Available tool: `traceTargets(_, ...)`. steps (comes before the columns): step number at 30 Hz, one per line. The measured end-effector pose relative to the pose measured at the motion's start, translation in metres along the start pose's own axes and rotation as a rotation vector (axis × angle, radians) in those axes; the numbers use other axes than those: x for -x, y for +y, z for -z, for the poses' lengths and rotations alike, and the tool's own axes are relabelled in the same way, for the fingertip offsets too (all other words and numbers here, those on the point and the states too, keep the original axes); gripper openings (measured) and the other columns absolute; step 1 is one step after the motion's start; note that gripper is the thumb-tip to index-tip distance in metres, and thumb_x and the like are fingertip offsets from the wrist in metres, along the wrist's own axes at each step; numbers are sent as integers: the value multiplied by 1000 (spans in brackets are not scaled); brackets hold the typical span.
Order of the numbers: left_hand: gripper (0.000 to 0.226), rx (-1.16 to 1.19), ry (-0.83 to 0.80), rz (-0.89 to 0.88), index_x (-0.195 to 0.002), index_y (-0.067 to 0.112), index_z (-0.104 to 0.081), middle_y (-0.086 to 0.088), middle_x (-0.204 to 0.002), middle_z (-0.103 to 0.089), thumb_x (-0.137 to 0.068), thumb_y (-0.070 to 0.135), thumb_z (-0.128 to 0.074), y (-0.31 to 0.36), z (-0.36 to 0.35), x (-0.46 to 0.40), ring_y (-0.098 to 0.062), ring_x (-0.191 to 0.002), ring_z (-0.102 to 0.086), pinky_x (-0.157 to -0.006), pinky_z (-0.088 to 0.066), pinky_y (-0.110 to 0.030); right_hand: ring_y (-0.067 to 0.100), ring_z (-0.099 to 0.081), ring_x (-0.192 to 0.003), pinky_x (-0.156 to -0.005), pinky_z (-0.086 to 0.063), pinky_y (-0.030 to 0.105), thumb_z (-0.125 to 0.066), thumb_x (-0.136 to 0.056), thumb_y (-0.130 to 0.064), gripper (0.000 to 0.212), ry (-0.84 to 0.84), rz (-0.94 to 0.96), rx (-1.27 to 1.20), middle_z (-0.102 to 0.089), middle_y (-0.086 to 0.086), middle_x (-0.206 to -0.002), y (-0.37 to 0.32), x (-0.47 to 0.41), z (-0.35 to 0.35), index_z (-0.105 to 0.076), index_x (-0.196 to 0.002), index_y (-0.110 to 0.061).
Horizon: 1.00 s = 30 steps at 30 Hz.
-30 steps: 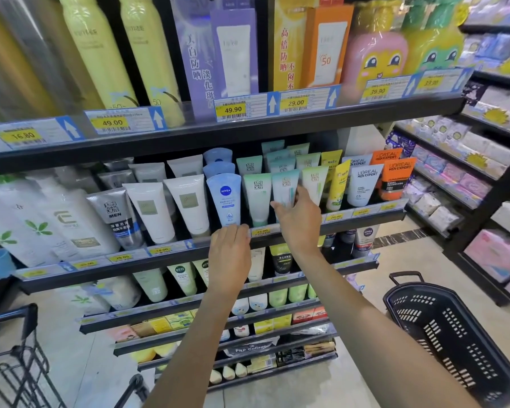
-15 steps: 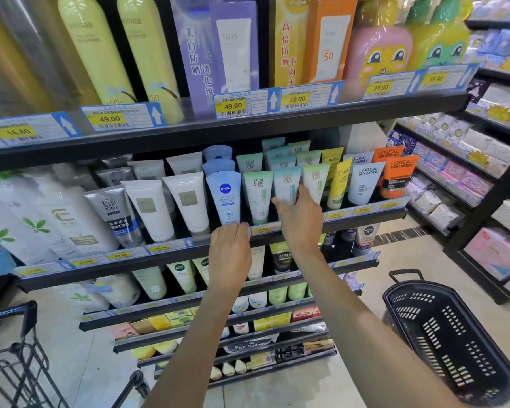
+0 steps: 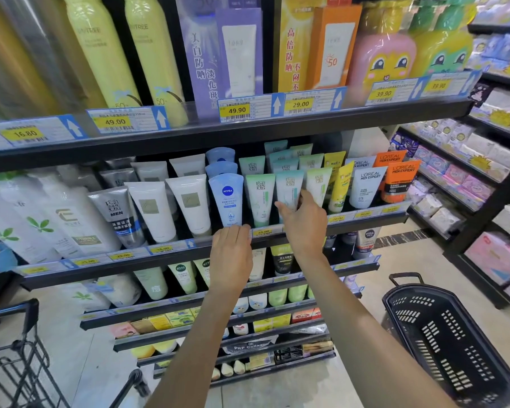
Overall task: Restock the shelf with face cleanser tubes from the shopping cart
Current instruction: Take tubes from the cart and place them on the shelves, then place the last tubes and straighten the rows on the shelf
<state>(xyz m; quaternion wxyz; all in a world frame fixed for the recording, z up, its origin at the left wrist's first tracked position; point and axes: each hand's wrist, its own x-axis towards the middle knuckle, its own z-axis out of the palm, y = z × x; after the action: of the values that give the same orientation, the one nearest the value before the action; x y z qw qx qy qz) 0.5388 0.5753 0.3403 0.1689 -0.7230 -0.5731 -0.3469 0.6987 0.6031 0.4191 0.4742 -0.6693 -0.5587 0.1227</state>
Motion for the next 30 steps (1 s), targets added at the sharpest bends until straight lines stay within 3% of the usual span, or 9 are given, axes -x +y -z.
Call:
traceTargets(10,24,13,-17,13,-109,7,-68,-7,-91,-64,-86,0,-71,2,5,1,-27,-83,-58,-80,-48,-40,25,-71,-88,-78,-58,40,-75,-91,-41,36,15,10,-5,-77,3,-98,1,5,4,-67,-111,-12)
traceTargets(20,28,10,-32,8,-110,6,-68,-7,-92,-64,-83,-2,-72,1,6,1,-27,-84,-57,-81,-47,-39,22,-73,-92,-80,-59,40,-70,-95,-41,32,-8,-6,21,-78,2,-97,5,12,10,-68,-111,-14)
traceTargets(25,33,67,-98,37,-117,5,-68,-8,-100,-65,-85,0,-74,2,15,1,-29,-91,-60,-88,-51,-42,22,-70,-111,-87,-56,36,-63,-101,-39,41,-38,21,81,-73,2,-124,11,27,19,-65,-135,-16)
traceTargets(30,33,159,-109,45,-122,4,-66,-9,-119,-61,-90,-2,-68,7,46,13,-28,-111,-55,-100,-48,-39,22,-63,-118,-93,-56,38,-60,-102,-35,35,-143,250,157,-68,1,-129,28,59,30,-67,-131,-16)
